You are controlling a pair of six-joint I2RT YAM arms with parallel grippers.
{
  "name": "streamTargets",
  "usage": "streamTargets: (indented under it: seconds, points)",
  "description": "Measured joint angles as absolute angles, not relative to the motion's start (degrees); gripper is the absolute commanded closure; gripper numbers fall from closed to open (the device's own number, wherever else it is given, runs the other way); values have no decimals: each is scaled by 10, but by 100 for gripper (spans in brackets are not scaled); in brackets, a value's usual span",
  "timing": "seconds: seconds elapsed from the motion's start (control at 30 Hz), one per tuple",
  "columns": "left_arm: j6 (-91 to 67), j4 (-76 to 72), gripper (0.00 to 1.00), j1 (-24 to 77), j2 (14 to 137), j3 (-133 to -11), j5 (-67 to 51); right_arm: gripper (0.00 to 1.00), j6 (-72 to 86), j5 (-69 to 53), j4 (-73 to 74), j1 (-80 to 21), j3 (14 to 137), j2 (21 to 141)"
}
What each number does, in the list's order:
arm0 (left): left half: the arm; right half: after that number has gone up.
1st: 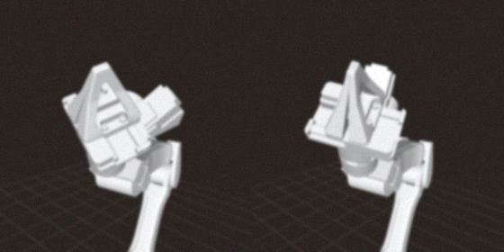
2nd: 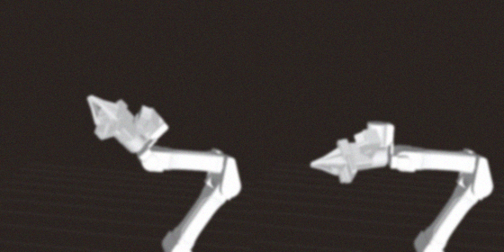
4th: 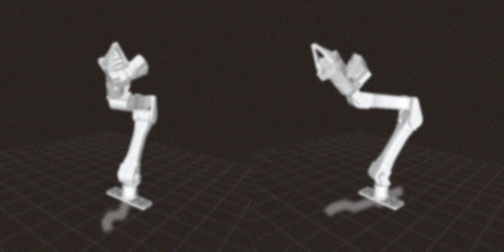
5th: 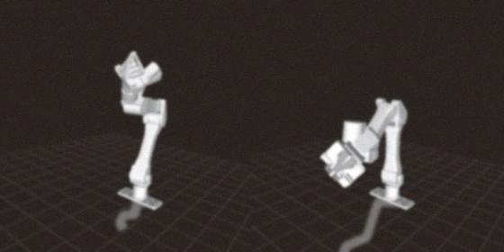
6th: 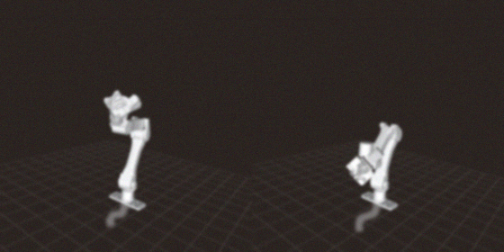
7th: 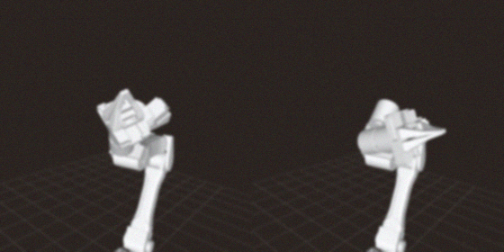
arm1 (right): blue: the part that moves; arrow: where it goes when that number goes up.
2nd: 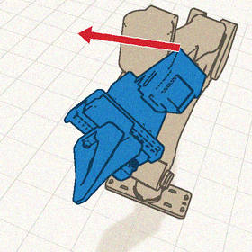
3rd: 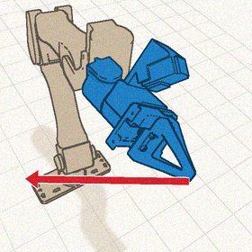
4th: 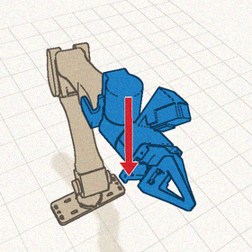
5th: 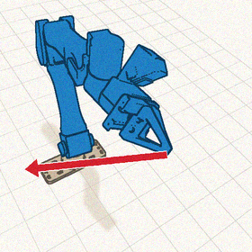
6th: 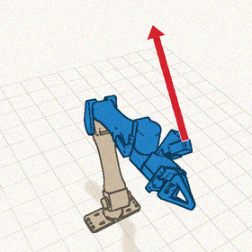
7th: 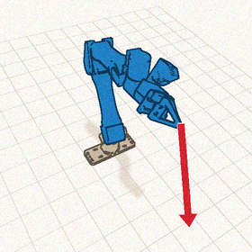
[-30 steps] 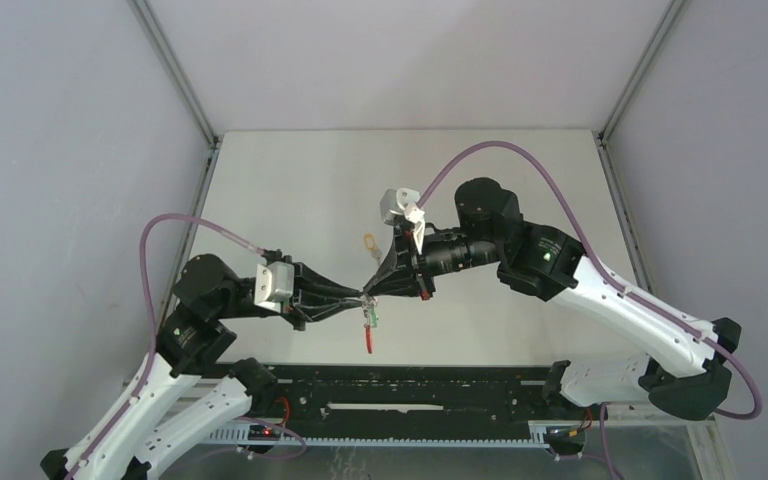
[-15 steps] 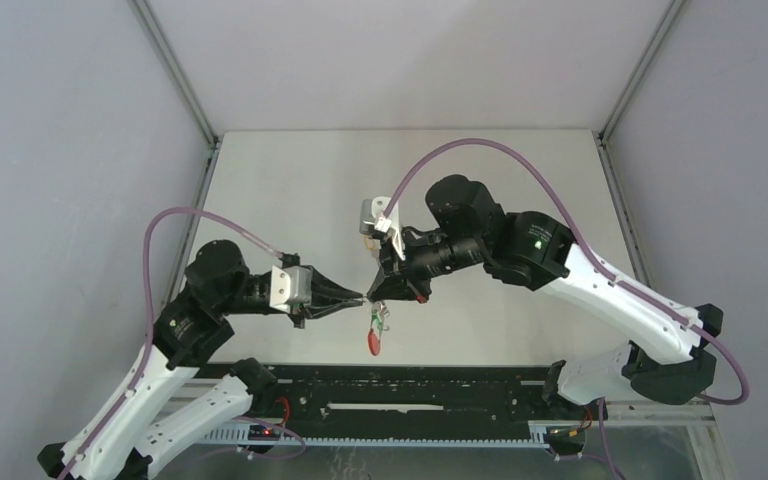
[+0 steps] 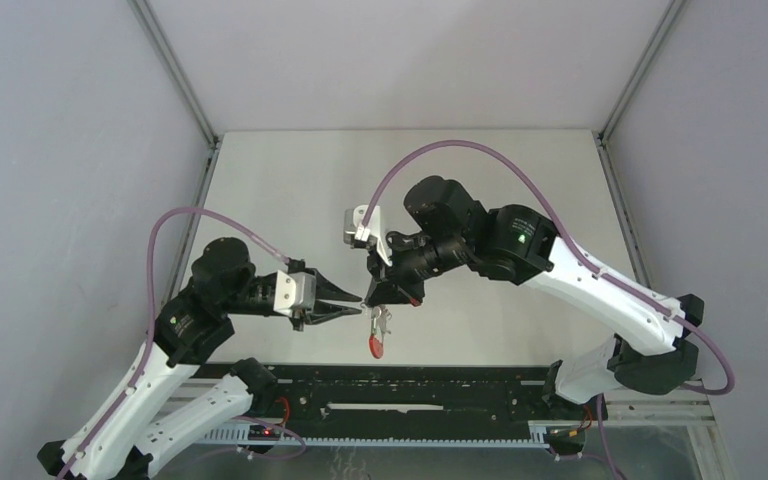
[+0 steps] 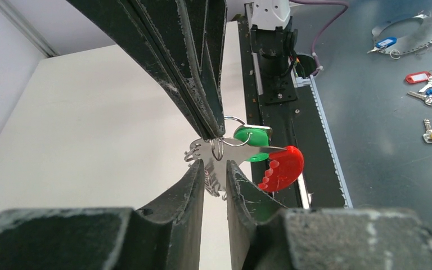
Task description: Put the keys on the keyring
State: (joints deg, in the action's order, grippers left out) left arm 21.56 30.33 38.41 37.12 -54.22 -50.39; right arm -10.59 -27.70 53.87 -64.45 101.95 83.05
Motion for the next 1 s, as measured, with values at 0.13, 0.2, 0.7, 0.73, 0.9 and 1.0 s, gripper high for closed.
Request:
streamTargets:
  seconds: [0.13,0.2,0.7,0.73,0.9,1.0]
  points:
    - [221,309,76,384,371,-542,-507,100,-110,-274,553,-647,1032,840]
    - [225,310,77,384,371,-542,-509,100,-112,-275,557,-647,1040,847]
    - [262,334,100,387,371,-542,-512,94,-117,-281,586,-657,1070,885]
    - [266,336,100,387,371,-542,-513,90,-117,-281,586,-657,1071,885]
    - [273,343,100,388,371,-542,-512,61,-96,-284,556,-648,1058,875]
    - [250,332,100,389,369,-542,-505,55,-69,-281,496,-632,1000,826]
